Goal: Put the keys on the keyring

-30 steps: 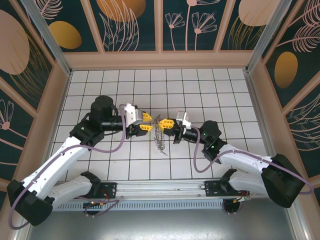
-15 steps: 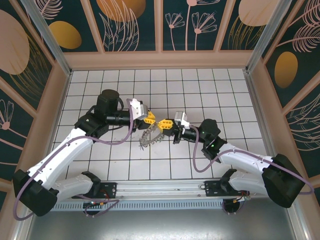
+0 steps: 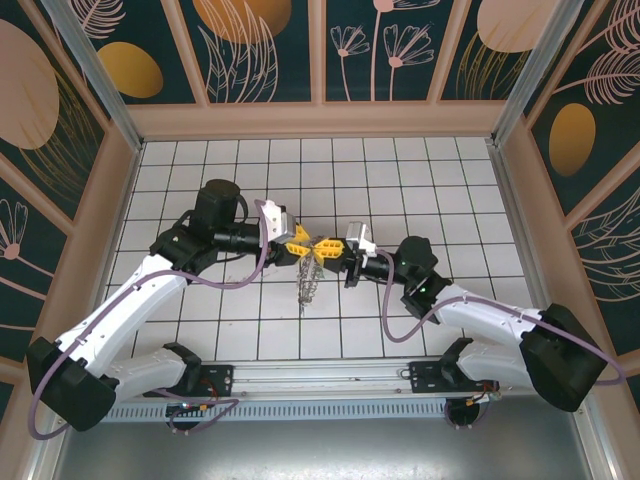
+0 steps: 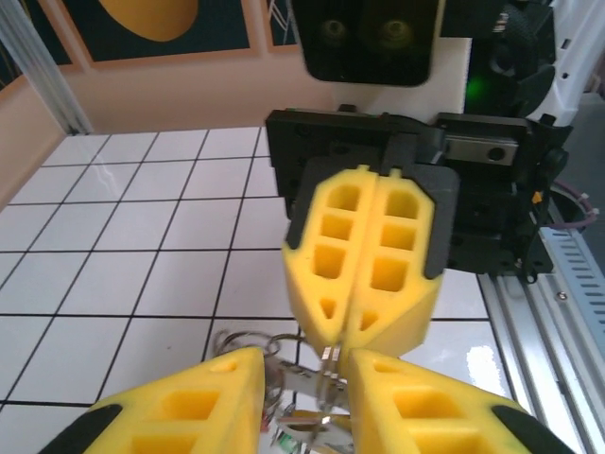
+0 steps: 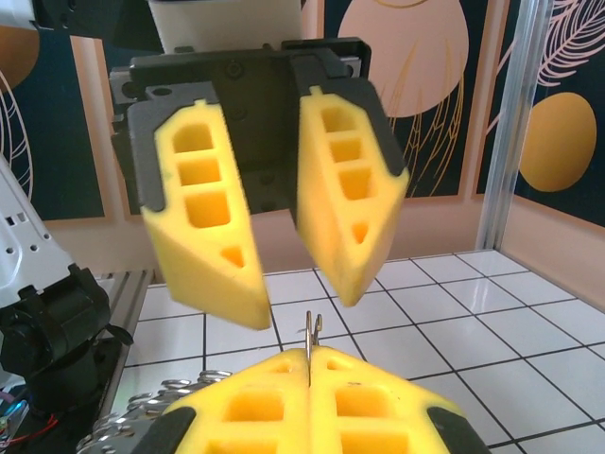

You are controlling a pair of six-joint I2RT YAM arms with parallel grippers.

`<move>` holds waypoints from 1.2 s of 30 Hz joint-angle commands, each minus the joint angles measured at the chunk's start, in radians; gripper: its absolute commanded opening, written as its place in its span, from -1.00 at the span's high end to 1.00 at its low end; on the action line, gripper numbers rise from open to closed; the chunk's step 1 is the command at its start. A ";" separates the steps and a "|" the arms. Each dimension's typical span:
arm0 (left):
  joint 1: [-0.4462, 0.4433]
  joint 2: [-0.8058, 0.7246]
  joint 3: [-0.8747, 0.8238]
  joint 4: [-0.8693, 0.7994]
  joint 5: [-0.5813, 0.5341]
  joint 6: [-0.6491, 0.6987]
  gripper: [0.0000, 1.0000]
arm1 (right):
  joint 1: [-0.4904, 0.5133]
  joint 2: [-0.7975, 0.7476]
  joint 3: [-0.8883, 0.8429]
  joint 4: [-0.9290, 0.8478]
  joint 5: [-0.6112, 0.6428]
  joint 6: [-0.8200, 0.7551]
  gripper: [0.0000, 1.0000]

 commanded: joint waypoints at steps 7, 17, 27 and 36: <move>-0.001 0.003 -0.008 -0.021 0.048 0.013 0.44 | -0.003 0.001 0.056 0.100 -0.012 -0.006 1.00; -0.002 0.016 -0.012 -0.022 0.033 0.015 0.61 | -0.003 -0.004 0.062 0.107 -0.016 -0.003 1.00; -0.001 0.009 -0.031 -0.022 0.011 0.026 0.83 | -0.003 -0.013 0.056 0.106 -0.008 0.002 1.00; -0.001 0.009 0.020 -0.100 -0.067 0.092 1.00 | -0.004 -0.074 0.137 -0.361 -0.034 -0.299 0.78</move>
